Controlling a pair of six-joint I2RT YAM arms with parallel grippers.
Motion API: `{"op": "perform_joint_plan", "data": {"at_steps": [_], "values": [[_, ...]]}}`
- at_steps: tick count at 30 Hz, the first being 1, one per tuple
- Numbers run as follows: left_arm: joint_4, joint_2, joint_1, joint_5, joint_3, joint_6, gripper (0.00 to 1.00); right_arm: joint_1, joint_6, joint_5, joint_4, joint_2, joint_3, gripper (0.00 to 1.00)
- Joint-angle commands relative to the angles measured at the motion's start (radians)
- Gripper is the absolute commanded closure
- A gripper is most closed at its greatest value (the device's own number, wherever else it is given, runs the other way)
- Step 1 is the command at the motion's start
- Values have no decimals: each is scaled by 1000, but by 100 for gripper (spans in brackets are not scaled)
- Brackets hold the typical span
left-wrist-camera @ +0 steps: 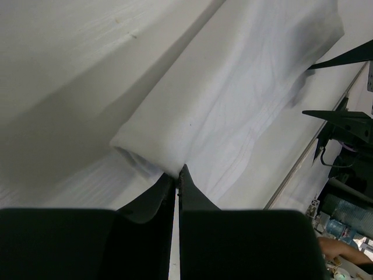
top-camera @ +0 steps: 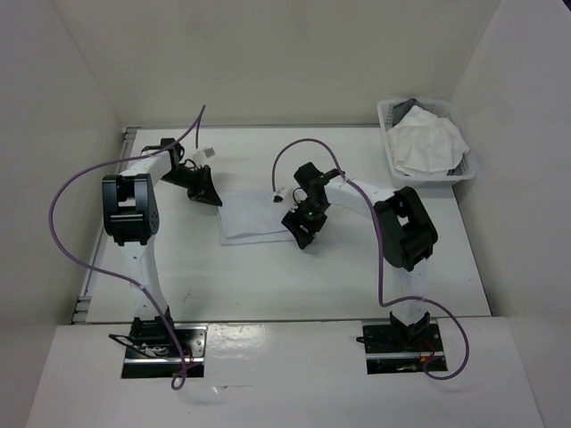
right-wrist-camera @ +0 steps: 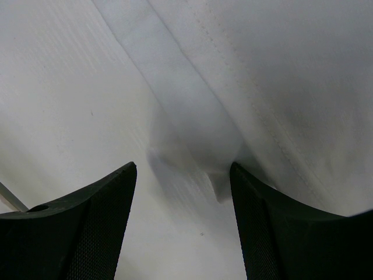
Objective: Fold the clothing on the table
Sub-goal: Fold the skirt
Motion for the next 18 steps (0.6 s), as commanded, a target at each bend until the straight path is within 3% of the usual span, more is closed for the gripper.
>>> {"op": "perform_joint_plan", "data": {"at_steps": [1, 18], "values": [[-35, 12, 11, 3, 48, 45, 94, 9, 4, 27, -17, 20, -48, 30], [-121, 72, 11, -46, 161, 81, 90, 9, 4, 18, -17, 20, -57, 30]]}}
